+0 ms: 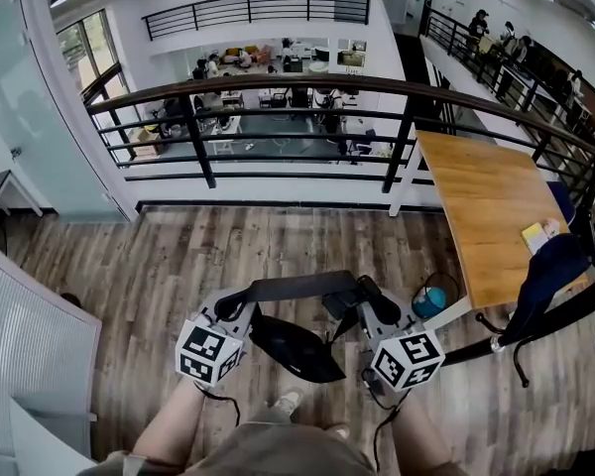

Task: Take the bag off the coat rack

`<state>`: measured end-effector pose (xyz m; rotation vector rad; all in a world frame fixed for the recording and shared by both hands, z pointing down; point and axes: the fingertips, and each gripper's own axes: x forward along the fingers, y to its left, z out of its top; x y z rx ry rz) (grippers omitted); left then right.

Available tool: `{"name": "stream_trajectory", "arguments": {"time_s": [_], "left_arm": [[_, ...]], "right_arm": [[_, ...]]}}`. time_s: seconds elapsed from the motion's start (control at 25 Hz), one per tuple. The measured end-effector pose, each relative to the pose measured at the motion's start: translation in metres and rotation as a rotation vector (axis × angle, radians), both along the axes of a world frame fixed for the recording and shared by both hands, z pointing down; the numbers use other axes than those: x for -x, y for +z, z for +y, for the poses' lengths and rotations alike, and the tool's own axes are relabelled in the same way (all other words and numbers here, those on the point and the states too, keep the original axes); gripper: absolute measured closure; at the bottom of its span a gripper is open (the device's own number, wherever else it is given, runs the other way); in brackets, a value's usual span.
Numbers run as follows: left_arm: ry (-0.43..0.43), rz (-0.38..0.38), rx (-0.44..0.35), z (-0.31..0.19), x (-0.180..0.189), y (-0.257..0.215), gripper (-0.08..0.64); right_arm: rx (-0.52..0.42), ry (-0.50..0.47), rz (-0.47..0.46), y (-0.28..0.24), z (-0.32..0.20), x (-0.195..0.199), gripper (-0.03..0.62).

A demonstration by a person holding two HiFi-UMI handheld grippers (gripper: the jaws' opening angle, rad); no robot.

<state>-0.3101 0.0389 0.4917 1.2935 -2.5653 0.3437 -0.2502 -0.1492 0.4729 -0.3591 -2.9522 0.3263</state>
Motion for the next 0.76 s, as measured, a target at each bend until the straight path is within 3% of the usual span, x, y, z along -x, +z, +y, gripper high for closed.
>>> {"name": "stream_trajectory", "arguments": {"time_s": [0.24,0.76], "left_arm": [[-0.02,0.033,0.01,0.008,0.001,0.007,0.545],[-0.014,0.031,-0.011,0.005,0.003,0.002,0.545]], "right_arm": [[-0.005,-0.002,0.022,0.003,0.006,-0.004,0.548],[0.002,0.02,0.011,0.0,-0.003,-0.012,0.548]]}}
